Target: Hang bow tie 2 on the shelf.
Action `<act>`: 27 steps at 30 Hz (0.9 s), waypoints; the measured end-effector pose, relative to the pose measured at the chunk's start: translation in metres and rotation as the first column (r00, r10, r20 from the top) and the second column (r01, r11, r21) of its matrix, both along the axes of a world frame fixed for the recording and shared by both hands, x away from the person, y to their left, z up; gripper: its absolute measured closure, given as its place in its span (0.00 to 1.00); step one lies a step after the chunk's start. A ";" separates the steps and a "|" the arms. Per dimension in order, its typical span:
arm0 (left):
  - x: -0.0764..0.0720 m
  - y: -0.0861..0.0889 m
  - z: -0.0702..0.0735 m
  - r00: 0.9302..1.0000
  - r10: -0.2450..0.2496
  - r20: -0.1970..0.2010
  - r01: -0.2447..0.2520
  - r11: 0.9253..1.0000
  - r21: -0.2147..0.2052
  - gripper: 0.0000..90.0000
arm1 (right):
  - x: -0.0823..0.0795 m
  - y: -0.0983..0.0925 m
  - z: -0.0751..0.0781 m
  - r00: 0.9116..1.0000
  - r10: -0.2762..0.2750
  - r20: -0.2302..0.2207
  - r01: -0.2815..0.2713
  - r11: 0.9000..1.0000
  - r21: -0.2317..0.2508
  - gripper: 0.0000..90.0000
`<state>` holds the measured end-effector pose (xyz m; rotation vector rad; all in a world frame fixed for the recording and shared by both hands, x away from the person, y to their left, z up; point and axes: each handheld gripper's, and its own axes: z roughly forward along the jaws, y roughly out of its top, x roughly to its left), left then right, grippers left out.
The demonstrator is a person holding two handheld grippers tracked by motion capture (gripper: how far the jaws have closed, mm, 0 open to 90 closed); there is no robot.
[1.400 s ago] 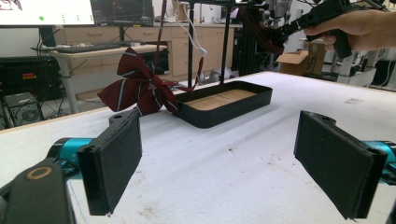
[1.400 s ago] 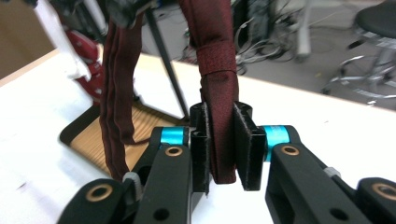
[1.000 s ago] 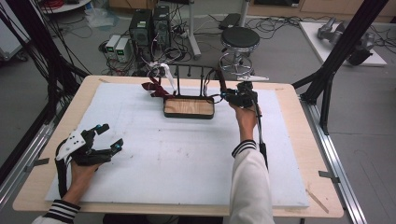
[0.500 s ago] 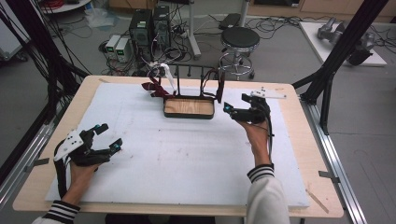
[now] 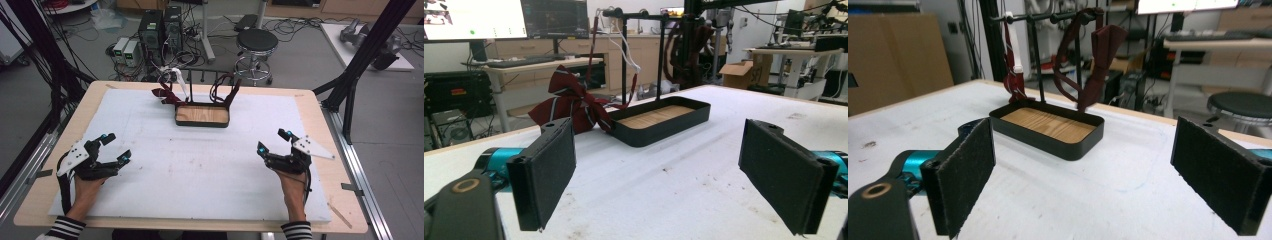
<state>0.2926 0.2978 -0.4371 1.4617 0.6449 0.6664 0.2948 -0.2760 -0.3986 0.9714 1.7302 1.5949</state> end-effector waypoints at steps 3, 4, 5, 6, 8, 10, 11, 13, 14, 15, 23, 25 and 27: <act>-0.002 0.001 0.000 1.000 0.000 0.003 0.000 1.000 0.002 0.17 | -0.008 -0.003 -0.009 1.000 -0.012 0.020 0.012 1.000 -0.002 0.11; -0.003 0.002 0.001 1.000 0.000 0.006 0.000 1.000 0.003 0.17 | -0.014 -0.005 -0.016 0.999 -0.016 0.031 0.016 1.000 0.005 0.11; -0.004 0.002 0.001 1.000 0.001 0.008 -0.001 1.000 0.000 0.17 | -0.015 -0.005 -0.018 0.999 -0.018 0.037 0.018 1.000 0.009 0.11; -0.005 0.002 0.001 1.000 0.002 0.012 -0.002 1.000 -0.003 0.17 | -0.017 -0.005 -0.020 0.999 -0.019 0.032 0.019 1.000 0.009 0.11; -0.007 0.002 0.000 1.000 0.000 0.010 0.000 1.000 0.004 0.17 | -0.017 -0.005 -0.021 1.000 -0.023 0.017 0.023 1.000 -0.009 0.11; -0.009 0.002 -0.001 1.000 -0.001 0.011 0.000 1.000 0.006 0.17 | -0.017 -0.001 -0.021 1.000 -0.020 0.023 0.021 1.000 -0.024 0.11; -0.010 0.002 -0.001 1.000 0.000 0.010 0.000 1.000 0.008 0.17 | -0.018 0.000 -0.021 0.999 -0.019 0.028 0.020 0.999 -0.025 0.11; -0.011 0.002 -0.001 1.000 0.000 0.012 0.000 1.000 0.007 0.17 | -0.018 0.003 -0.023 1.000 -0.015 0.018 0.016 0.999 -0.036 0.11; -0.012 0.003 -0.002 1.000 0.002 0.009 -0.002 1.000 0.007 0.17 | -0.017 0.004 -0.024 1.000 -0.016 0.009 0.016 0.999 -0.047 0.11; -0.013 0.003 -0.004 1.000 0.004 0.009 -0.004 1.000 0.003 0.17 | -0.017 0.005 -0.025 1.000 -0.018 0.003 0.018 0.998 -0.059 0.11; -0.017 0.006 -0.012 1.000 0.017 0.005 -0.017 1.000 0.004 0.17 | -0.024 0.003 -0.052 0.998 -0.056 0.031 0.057 0.998 -0.018 0.11; -0.018 0.006 -0.016 1.000 0.021 0.010 -0.021 1.000 -0.002 0.17 | -0.024 0.005 -0.053 0.998 -0.053 0.039 0.054 0.998 -0.031 0.11; -0.018 0.006 -0.017 0.999 0.028 0.017 -0.028 1.000 -0.009 0.17 | -0.024 0.005 -0.053 0.998 -0.041 0.049 0.043 0.998 -0.042 0.11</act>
